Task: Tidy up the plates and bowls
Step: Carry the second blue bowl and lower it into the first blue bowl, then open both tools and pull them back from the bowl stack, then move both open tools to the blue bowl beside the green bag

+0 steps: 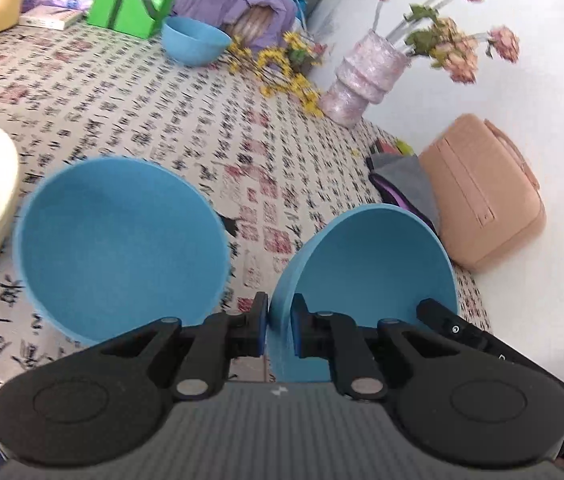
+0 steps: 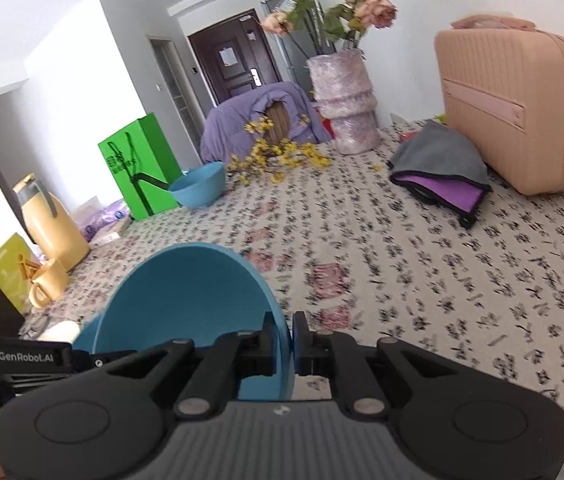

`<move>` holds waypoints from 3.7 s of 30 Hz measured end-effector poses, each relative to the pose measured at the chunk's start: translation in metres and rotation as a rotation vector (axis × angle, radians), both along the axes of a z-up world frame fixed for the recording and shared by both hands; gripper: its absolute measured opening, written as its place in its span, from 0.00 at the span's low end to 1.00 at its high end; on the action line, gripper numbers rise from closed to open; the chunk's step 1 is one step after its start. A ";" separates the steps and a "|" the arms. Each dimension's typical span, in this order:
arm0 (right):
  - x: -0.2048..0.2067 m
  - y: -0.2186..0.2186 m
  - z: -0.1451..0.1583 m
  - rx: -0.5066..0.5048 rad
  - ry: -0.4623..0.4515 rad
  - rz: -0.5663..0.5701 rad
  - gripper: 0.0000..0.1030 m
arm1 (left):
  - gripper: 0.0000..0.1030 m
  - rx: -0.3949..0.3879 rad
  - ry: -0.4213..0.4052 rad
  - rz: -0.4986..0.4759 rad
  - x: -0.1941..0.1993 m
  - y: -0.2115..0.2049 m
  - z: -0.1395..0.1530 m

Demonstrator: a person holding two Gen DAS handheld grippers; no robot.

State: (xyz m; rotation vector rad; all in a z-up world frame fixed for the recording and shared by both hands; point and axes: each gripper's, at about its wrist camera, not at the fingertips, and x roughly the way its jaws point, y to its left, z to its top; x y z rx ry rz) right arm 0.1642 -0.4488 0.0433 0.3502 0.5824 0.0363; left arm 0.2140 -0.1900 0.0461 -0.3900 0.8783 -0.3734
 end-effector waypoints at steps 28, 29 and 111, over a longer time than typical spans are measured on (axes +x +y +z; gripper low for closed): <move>0.080 0.136 -0.009 -0.074 0.008 0.219 0.09 | 0.12 -0.057 0.031 0.252 0.027 0.138 -0.021; 0.082 0.138 -0.012 -0.086 0.013 0.215 0.09 | 0.12 -0.052 0.033 0.246 0.029 0.137 -0.023; 0.271 0.076 0.046 -0.239 -0.132 0.244 0.81 | 1.00 0.274 -0.287 0.123 0.211 0.187 0.056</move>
